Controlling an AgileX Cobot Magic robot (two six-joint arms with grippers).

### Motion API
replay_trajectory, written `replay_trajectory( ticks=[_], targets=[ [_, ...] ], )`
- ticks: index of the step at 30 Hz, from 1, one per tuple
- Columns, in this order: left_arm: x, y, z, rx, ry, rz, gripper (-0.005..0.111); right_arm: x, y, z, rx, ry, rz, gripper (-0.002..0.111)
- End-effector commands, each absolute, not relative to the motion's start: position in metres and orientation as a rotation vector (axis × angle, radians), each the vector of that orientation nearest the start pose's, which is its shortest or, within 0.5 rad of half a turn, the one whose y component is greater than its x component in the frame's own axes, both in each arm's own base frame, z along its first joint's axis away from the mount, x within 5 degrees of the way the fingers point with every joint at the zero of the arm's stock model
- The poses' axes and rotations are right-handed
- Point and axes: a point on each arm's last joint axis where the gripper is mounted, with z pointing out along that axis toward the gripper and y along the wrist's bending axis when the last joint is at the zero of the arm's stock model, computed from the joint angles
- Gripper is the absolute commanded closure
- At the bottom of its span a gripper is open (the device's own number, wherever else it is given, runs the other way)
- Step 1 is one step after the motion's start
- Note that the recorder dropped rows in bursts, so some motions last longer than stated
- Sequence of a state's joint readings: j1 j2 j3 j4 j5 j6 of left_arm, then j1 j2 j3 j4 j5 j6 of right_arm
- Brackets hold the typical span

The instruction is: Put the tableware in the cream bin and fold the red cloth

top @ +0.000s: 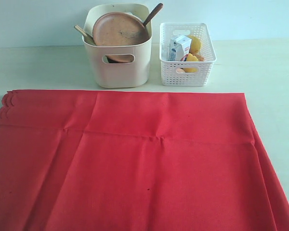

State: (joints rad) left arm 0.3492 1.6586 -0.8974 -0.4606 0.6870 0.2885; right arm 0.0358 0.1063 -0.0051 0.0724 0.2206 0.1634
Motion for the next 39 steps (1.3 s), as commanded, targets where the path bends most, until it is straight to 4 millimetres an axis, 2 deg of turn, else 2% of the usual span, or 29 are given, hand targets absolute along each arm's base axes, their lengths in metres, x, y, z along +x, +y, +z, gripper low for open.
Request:
replay_trajectory(
  ticks=[1,4,7,10,13,14,16,20,25,27,30,36,39],
  targets=[
    [0.291,0.079,0.173,-0.551,2.746,-0.35,0.107,0.063,0.003,0.188,0.161,1.793,0.196,0.108],
    [0.29,0.081,0.161,-0.401,2.815,-0.304,0.107,0.063,0.003,0.188,0.161,1.793,0.196,0.108],
    [0.292,0.08,0.145,-0.463,2.857,-0.357,0.098,0.063,0.003,0.188,0.161,1.793,0.196,0.108],
    [0.294,0.077,0.136,-0.451,2.869,-0.406,0.071,0.063,0.003,0.188,0.161,1.793,0.196,0.108],
    [0.295,0.077,0.133,-0.454,2.875,-0.415,0.037,0.063,0.003,0.188,0.161,1.793,0.196,0.108],
    [0.295,0.077,0.132,-0.455,2.874,-0.412,0.031,0.063,0.003,0.188,0.161,1.793,0.196,0.108],
    [0.295,0.077,0.128,-0.446,2.885,-0.417,0.027,0.063,0.003,0.188,0.161,1.793,0.196,0.108],
    [0.298,0.073,0.117,-0.384,2.901,-0.469,0.028,0.063,0.003,0.188,0.161,1.791,0.197,0.108],
    [0.303,0.046,0.104,-0.189,2.945,-0.548,0.028,0.063,0.003,0.188,0.157,1.791,0.194,0.108],
    [0.305,0.038,0.099,-0.145,2.96,-0.533,0.032,0.063,0.003,0.188,0.157,1.789,0.194,0.108],
    [0.305,0.033,0.094,-0.116,2.976,-0.531,0.05,0.063,0.003,0.188,0.157,1.789,0.194,0.108],
    [0.303,0.033,0.09,-0.059,3.012,-0.509,0.105,0.063,0.003,0.189,0.163,1.788,0.199,0.108],
    [0.302,0.033,0.092,-0.057,3.012,-0.508,0.107,0.063,0.004,0.189,0.186,1.785,0.221,0.108]
  ],
)
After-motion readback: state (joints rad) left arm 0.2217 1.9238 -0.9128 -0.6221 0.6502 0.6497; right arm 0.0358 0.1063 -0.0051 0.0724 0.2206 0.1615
